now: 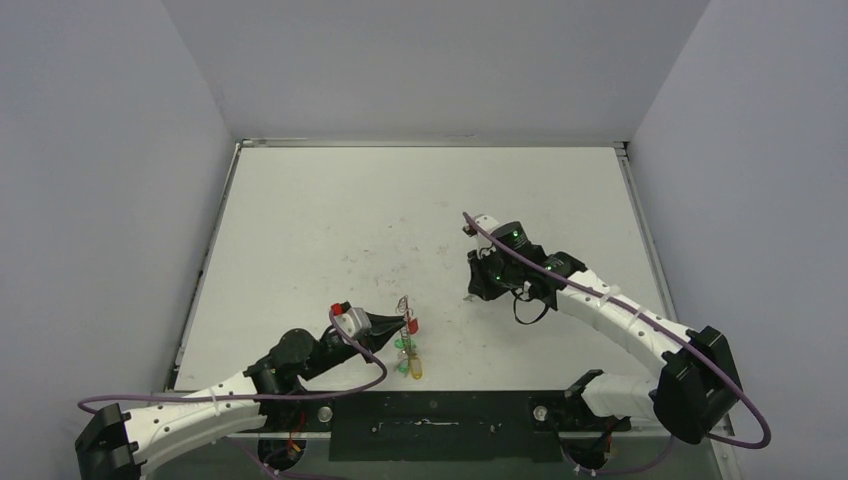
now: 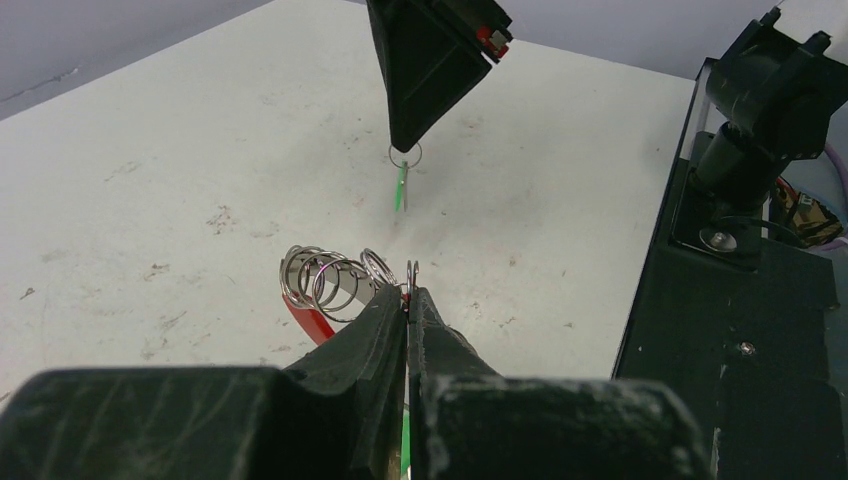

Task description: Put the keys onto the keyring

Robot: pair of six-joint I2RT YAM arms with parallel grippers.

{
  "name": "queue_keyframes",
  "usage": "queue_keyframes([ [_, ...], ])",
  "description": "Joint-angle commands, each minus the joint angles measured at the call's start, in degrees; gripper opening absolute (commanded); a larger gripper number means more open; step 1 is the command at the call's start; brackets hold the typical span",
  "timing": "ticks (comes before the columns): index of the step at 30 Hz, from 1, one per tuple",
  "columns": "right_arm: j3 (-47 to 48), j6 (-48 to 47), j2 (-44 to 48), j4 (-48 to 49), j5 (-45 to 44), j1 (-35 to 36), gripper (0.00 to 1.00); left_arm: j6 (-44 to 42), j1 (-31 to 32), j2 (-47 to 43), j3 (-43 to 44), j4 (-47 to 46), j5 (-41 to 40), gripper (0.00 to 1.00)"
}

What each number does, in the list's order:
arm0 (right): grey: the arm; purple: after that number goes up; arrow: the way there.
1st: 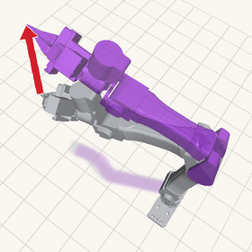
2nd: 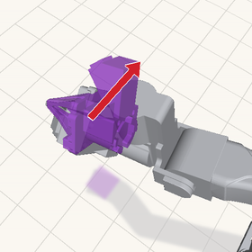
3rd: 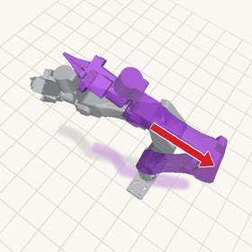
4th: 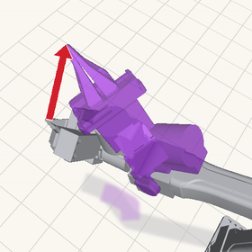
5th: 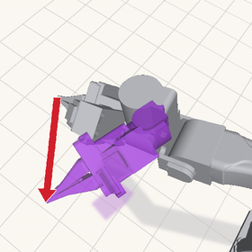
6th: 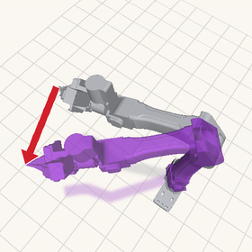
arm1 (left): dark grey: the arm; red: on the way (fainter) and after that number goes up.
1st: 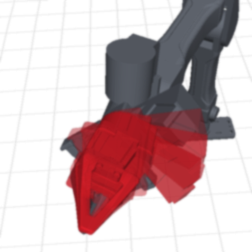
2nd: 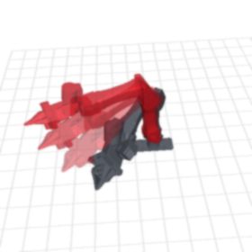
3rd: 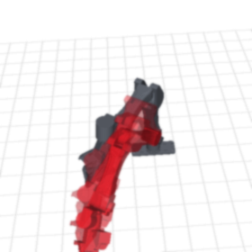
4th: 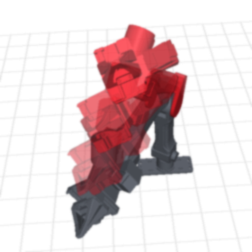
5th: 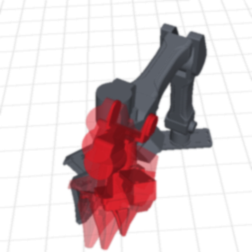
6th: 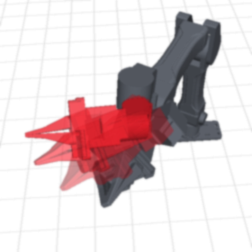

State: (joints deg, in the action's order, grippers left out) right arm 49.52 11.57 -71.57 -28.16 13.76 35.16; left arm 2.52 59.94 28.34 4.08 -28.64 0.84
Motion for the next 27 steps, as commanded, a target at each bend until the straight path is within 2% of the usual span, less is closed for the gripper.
queue_keyframes([
  [1,2.32,-4.45,2.3,2.56,5.86,5.51,0.0,1.26,0.0,-0.04,2.78,-1.3,-0.4,0.0],
  [6,1.38,-6.12,3.45,5.5,14.92,7.43,0.0,0.84,0.03,-0.04,2.83,-0.86,-0.4,0.0],
  [13,3.25,-8.09,3.3,6.01,23.29,10.74,0.0,0.73,0.02,0.74,2.93,-0.9,0.72,0.0],
  [27,9.97,-9.08,-1.02,4.35,20.03,19.09,0.0,0.11,0.0,4.62,4.35,-2.46,2.56,0.0],
])
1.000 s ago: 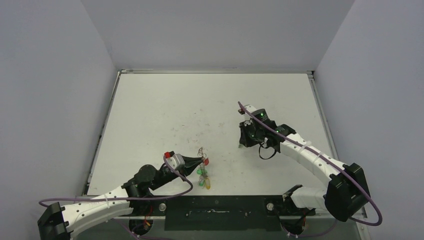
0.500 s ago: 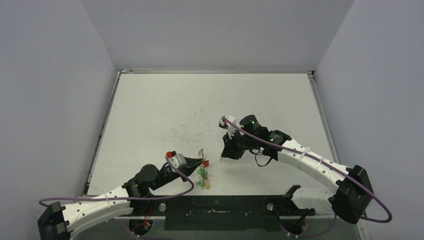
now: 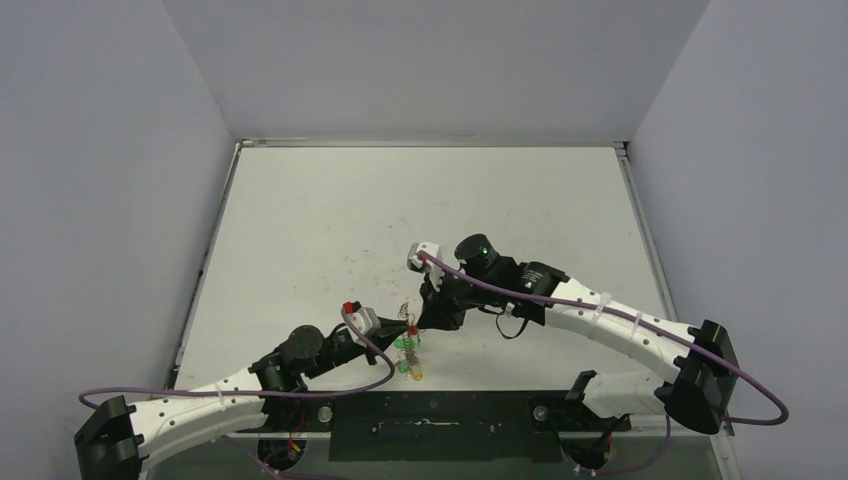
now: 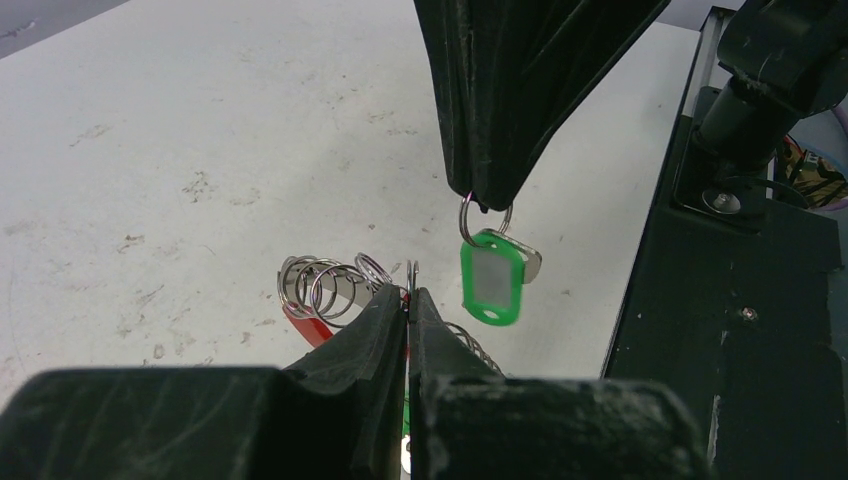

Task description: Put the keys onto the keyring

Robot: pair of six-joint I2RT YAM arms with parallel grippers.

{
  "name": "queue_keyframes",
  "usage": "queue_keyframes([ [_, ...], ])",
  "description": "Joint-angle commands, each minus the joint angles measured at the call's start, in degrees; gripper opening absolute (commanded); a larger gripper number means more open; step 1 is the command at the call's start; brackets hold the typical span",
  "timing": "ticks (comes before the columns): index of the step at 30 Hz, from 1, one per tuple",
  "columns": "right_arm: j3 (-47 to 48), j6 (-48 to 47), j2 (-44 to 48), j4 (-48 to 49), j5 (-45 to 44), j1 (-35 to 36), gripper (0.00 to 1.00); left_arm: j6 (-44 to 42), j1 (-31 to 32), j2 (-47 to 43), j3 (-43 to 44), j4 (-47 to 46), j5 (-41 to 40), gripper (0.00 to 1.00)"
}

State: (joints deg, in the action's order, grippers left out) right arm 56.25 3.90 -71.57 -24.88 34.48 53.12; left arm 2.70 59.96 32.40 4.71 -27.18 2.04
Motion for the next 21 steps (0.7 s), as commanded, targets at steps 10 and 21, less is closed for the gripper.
queue_keyframes([
  [10,6.0,-2.12,-4.68,-0.66,-3.77,2.31,0.0,-0.06,0.0,0.69,4.04,-4.2,2.3,0.0],
  [21,7.38,-2.08,-6.35,-0.95,-5.69,2.34,0.0,0.03,0.05,0.56,3.94,-4.12,2.77,0.0],
])
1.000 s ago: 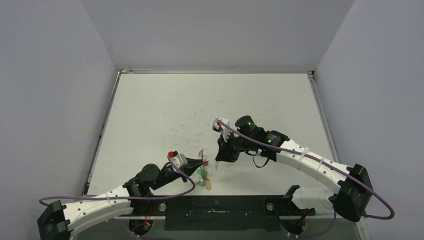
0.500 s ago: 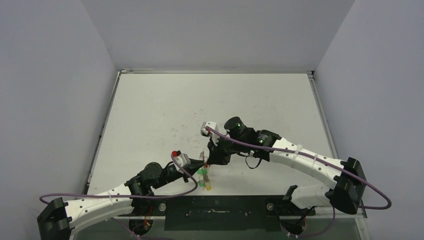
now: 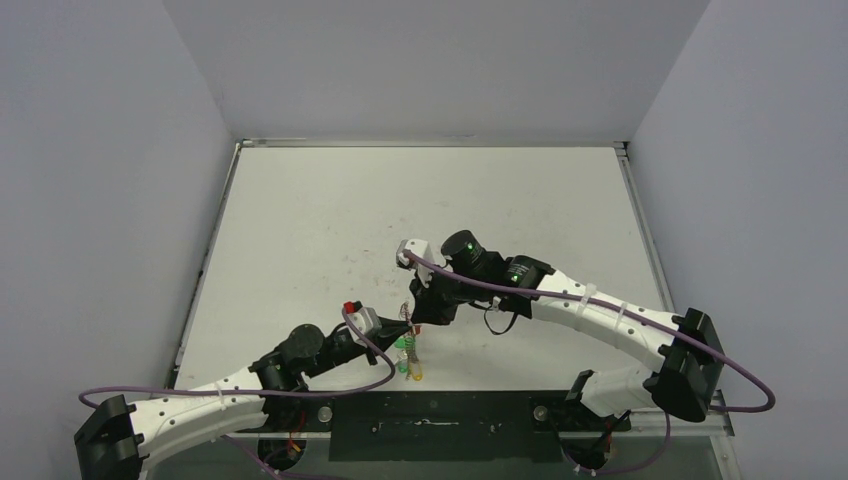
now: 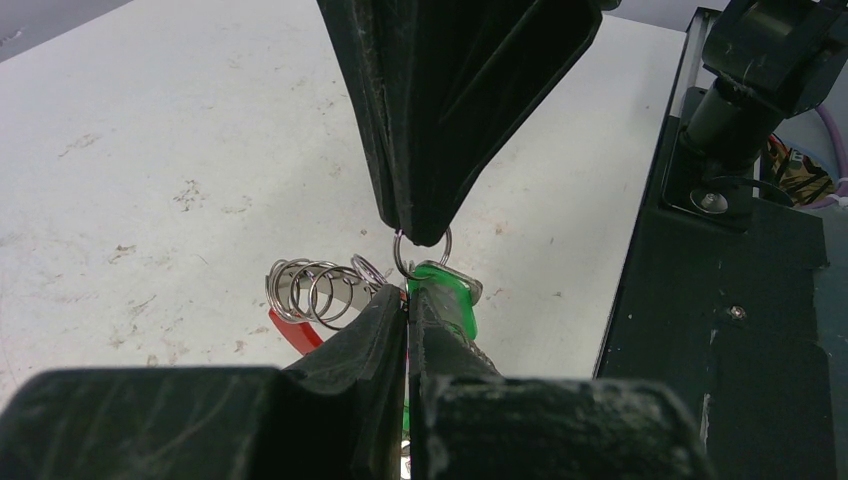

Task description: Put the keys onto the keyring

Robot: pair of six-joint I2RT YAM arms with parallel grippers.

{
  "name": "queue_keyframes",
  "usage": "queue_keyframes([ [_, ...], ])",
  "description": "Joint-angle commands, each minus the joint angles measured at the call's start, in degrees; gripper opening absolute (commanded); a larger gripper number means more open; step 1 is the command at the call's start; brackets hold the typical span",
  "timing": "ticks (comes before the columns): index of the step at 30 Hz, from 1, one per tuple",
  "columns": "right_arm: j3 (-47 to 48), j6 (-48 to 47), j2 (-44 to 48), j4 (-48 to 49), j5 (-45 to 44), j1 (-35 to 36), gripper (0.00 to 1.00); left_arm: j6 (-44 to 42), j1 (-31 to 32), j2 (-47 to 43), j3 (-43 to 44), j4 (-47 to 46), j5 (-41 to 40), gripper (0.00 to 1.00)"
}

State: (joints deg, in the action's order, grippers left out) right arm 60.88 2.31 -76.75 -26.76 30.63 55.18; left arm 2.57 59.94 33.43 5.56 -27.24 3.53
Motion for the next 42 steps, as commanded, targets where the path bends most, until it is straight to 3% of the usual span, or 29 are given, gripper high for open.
queue_keyframes([
  [1,2.67,-0.65,-1.34,0.8,-2.04,0.28,0.0,0.16,0.0,-0.51,3.13,-4.05,1.27,0.0],
  [13,1.75,-1.87,-1.15,-1.58,-6.3,0.28,0.0,0.85,0.03,-1.66,2.84,-4.71,1.0,0.0],
  [34,-2.26,-1.45,1.94,3.59,-10.51,1.77,0.0,3.03,0.01,-3.13,1.16,-6.18,-0.51,0.0],
  [36,-3.17,-1.09,2.82,4.85,-10.55,1.72,0.19,3.05,0.01,-3.43,1.03,-6.15,-0.5,0.0],
  [37,-3.79,-0.82,3.54,5.53,-11.27,1.7,0.37,3.06,0.0,-3.6,1.03,-5.98,-0.46,0.0],
  [38,-4.6,-0.4,4.91,6.73,-12.57,1.62,0.48,3.06,0.02,-3.82,1.03,-5.76,-0.49,0.0],
  [40,-5.84,-1.06,6.9,7.76,-13.54,1.53,0.62,3.06,0.0,-4.31,0.9,-5.24,-0.59,0.0],
  [42,-7.06,-1.85,10.01,9.11,-13.2,1.53,0.68,3.06,0.0,-4.76,0.8,-4.82,-0.63,0.0],
])
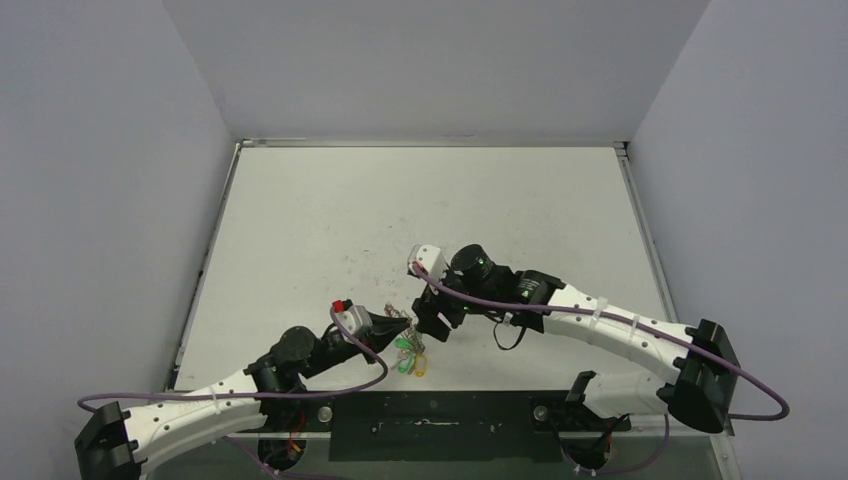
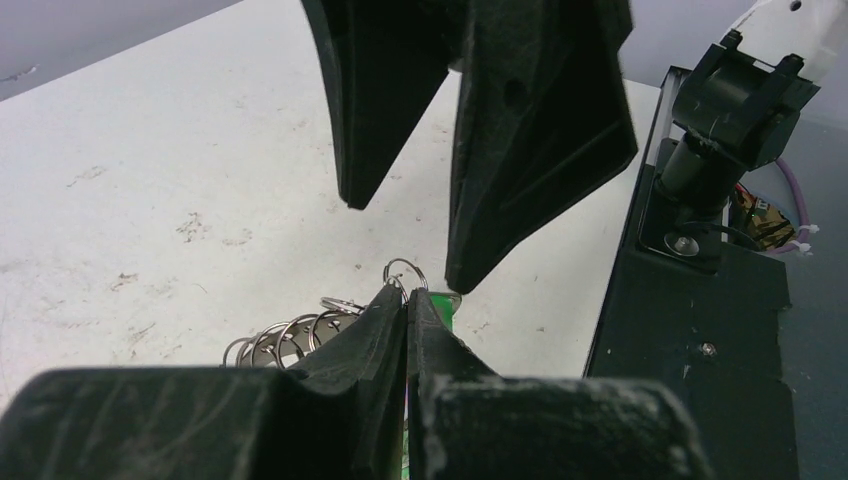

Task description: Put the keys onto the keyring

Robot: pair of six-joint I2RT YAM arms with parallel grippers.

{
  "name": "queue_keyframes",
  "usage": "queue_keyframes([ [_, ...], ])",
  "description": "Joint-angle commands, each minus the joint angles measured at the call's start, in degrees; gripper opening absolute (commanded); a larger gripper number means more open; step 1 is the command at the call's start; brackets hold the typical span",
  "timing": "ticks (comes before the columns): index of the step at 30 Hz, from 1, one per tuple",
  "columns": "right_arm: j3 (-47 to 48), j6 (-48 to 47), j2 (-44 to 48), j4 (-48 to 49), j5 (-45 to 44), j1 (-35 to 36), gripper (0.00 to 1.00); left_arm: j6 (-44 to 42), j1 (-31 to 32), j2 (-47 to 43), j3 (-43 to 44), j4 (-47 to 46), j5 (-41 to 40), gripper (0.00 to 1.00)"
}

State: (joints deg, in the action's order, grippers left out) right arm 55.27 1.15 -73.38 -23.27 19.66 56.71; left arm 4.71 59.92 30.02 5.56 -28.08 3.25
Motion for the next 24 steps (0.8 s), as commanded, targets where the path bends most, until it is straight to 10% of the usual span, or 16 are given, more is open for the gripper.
queue_keyframes([
  [1,-2.26,-0.71,8.07,6.7,-2.59,-0.02,0.71,0.85,0.06,-1.63,0.74,-3.85,-0.34,0.0],
  [24,-12.38,-28.2,12.31,22.46,20.55,-0.46,0.5,-2.12,0.07,-4.77,0.4,-3.23,7.71,0.0],
])
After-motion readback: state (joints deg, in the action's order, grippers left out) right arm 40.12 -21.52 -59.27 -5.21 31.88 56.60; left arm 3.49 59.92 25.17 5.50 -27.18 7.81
